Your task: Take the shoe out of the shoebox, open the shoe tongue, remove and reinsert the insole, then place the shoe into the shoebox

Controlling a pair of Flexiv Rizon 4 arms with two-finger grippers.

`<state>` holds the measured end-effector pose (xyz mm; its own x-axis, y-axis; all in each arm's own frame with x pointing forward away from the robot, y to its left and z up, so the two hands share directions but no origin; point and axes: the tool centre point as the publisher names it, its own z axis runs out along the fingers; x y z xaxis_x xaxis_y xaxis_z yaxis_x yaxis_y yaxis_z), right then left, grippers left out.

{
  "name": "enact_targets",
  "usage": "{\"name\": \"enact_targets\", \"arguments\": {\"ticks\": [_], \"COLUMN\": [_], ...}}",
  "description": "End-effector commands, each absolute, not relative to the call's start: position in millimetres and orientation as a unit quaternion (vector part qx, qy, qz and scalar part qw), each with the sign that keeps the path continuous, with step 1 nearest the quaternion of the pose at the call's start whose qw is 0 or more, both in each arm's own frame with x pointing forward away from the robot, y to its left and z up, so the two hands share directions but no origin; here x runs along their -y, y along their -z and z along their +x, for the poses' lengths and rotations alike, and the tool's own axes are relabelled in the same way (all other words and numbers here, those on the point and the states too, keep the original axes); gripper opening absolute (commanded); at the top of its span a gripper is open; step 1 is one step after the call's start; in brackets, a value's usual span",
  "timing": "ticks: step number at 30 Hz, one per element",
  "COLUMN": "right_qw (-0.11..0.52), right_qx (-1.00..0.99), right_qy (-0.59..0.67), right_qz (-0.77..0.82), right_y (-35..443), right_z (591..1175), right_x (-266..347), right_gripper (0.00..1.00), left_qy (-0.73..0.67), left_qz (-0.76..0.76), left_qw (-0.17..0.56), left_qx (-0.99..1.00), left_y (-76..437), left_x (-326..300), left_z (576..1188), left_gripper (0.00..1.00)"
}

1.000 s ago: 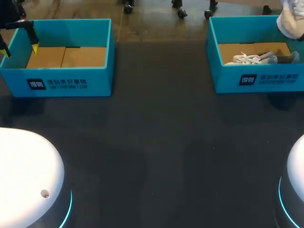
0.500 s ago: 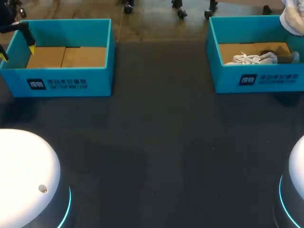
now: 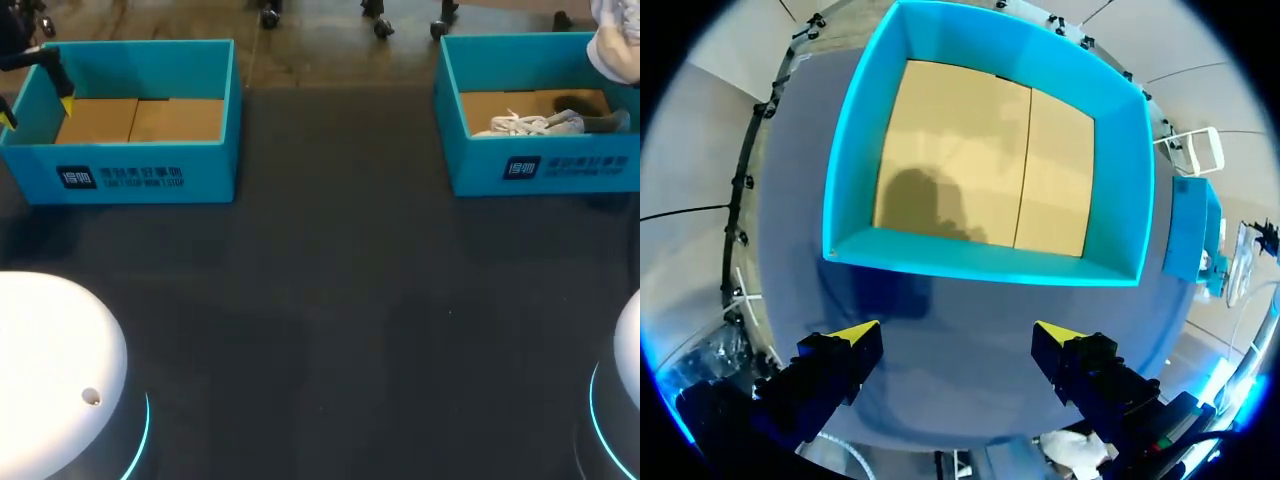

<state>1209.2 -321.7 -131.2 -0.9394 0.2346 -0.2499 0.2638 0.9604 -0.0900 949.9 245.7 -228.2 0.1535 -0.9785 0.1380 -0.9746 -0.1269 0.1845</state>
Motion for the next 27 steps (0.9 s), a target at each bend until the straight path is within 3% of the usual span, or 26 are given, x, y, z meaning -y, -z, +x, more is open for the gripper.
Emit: {"name": "enact_targets", "arguments": {"ticks": [1,15,27], "right_qw": [0.079,0.075,0.091], "right_qx": [-0.972,-0.823,-0.813], "right_qy": [0.063,0.018,0.003], "right_qz": [0.212,0.563,0.575], "right_y": [132.4,178.1,173.8], "right_z": [1222.3,1150.9,1150.6], "right_x": [332.7,354.7,352.4], "right_gripper": [0.0,0.0,0.0], "left_qy": [0.007,0.007,0.007], "left_qz": [0.751,0.751,0.751], "left_qw": [0.115,0.115,0.115], "left_qx": [0.65,0.65,0.65], "left_y": [228.3,228.3,228.3], "left_x": [-245.4,-245.4,-245.4], "left_z": [948.8,948.8,948.8], "left_gripper": [1.0,1.0,1.0]}}
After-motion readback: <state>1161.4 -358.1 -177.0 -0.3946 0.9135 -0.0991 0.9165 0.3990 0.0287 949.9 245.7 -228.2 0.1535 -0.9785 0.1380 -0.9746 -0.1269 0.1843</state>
